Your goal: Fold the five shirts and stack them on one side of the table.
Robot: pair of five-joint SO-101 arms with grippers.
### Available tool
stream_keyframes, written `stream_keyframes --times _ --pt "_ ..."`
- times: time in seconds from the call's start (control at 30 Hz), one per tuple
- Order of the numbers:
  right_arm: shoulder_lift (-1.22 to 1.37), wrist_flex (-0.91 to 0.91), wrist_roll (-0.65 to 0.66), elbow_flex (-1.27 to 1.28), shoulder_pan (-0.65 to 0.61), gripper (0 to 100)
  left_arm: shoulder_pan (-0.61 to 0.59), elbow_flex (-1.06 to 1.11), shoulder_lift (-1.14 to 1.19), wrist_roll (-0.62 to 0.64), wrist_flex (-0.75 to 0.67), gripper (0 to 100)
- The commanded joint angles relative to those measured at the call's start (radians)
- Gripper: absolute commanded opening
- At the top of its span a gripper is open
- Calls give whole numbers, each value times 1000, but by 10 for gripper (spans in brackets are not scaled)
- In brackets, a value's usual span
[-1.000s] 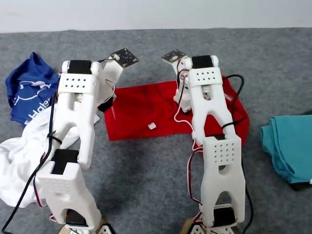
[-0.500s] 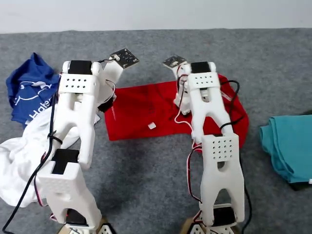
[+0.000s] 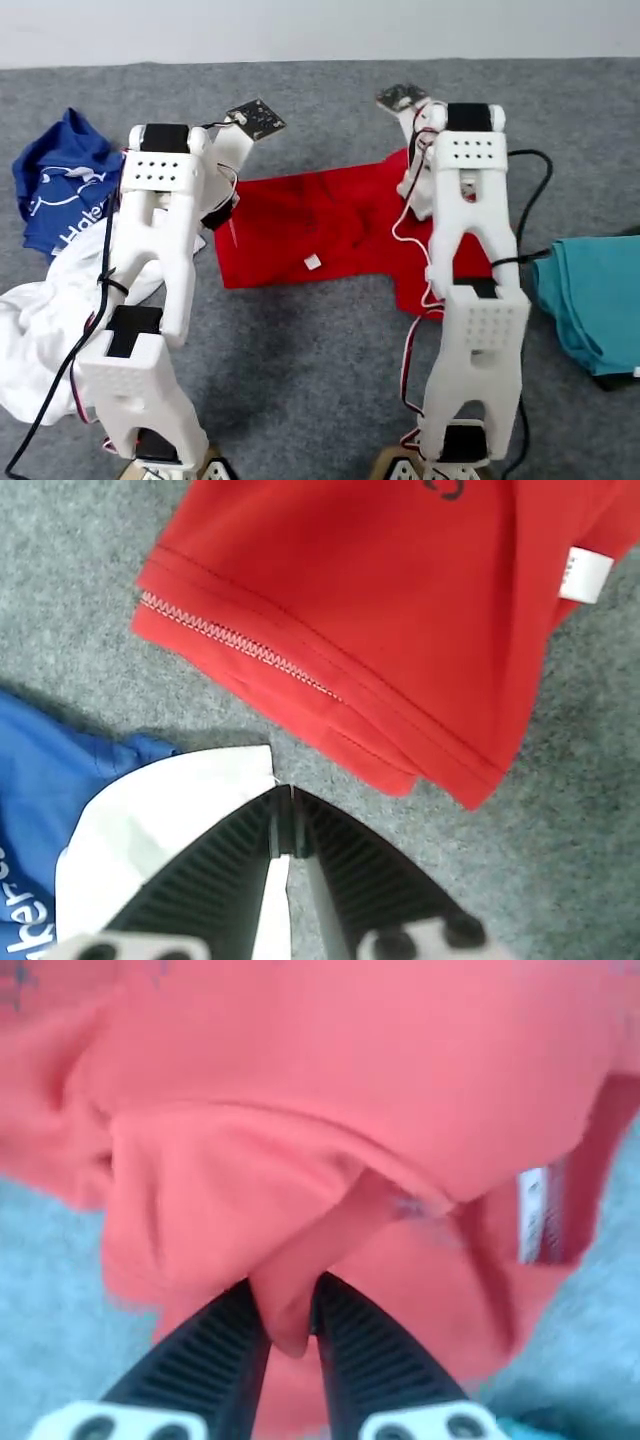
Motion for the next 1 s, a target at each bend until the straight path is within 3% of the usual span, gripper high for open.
stream_keyframes --times 0.0,0.3,0.73,0.97 --pt "-188 42 31 158 30 10 9 -5 -8 8 -14 4" --pt "-366 39 89 486 104 10 17 -7 -6 8 -21 4" --pt "-363 -10 279 672 338 10 68 -5 -5 6 -23 4" --pt "-352 -99 295 732 415 10 68 -5 -5 6 -23 4"
